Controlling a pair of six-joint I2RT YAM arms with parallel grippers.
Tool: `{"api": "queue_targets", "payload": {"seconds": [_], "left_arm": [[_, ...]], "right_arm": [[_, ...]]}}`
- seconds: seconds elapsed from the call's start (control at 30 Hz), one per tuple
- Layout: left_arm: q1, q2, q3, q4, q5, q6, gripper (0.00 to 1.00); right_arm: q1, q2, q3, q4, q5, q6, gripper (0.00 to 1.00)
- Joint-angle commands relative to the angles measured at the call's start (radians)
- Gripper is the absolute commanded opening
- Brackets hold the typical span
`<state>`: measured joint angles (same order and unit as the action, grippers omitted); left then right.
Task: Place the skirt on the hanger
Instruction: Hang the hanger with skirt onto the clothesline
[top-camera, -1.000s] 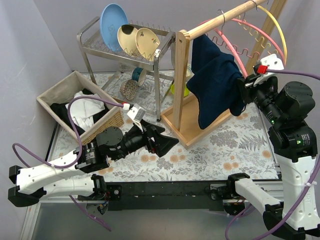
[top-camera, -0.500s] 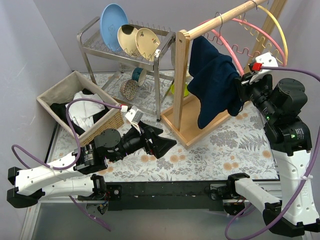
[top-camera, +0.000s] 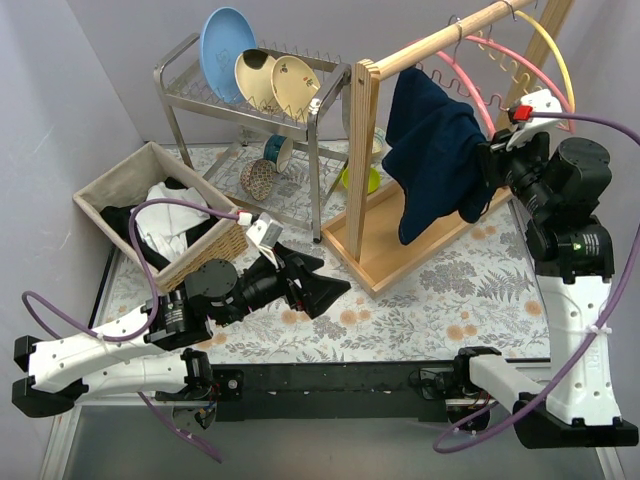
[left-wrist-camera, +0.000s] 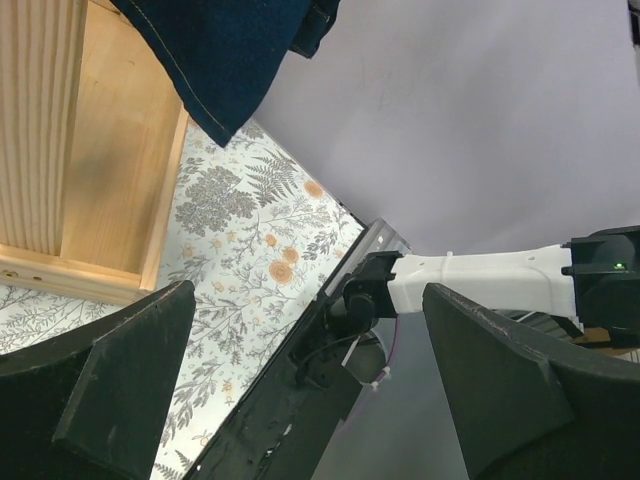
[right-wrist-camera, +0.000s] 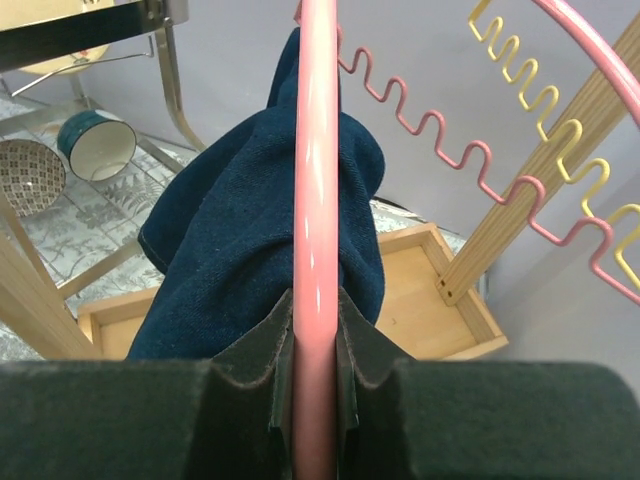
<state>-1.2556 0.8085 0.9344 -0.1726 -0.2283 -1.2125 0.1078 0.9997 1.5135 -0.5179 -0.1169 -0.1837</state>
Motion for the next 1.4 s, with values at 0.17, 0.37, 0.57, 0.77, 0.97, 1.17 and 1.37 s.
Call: {"api": "queue_targets", "payload": {"seconds": [0.17, 0.37, 0.57, 0.77, 0.97, 1.17, 1.37], "left_arm": [[0.002, -0.035, -0.023, 0.016, -0.013, 0.007, 0.98], [0.002, -0.029, -0.025, 0.022, -0.017, 0.018, 0.98], [0.002, -0.023, -0.026, 0.027, -0.025, 0.028, 0.98], [0.002, -0.017, -0.031, 0.033, -0.019, 0.031, 0.98], [0.002, -0.028, -0.046, 0.041, -0.014, 0.025, 0.98], [0.002, -0.037, -0.069, 0.054, -0.014, 0.024, 0.98], [0.002, -0.031, -0.063, 0.047, -0.017, 0.037, 0.98]], "right_arm": [[-0.382, 0.125, 0.04, 0.295, -0.476, 0.176, 0.01], [-0.496, 0.243, 0.069, 0.354, -0.654, 0.239, 0.01], [-0.5, 0.324, 0.115, 0.383, -0.742, 0.233, 0.01], [-0.5, 0.43, 0.223, 0.368, -0.739, 0.239, 0.01], [-0.508, 0.525, 0.336, 0.308, -0.736, 0.217, 0.01], [-0.51, 0.464, 0.272, 0.276, -0.764, 0.127, 0.06], [-0.563, 0.41, 0.252, 0.227, -0.771, 0.06, 0.34]]}}
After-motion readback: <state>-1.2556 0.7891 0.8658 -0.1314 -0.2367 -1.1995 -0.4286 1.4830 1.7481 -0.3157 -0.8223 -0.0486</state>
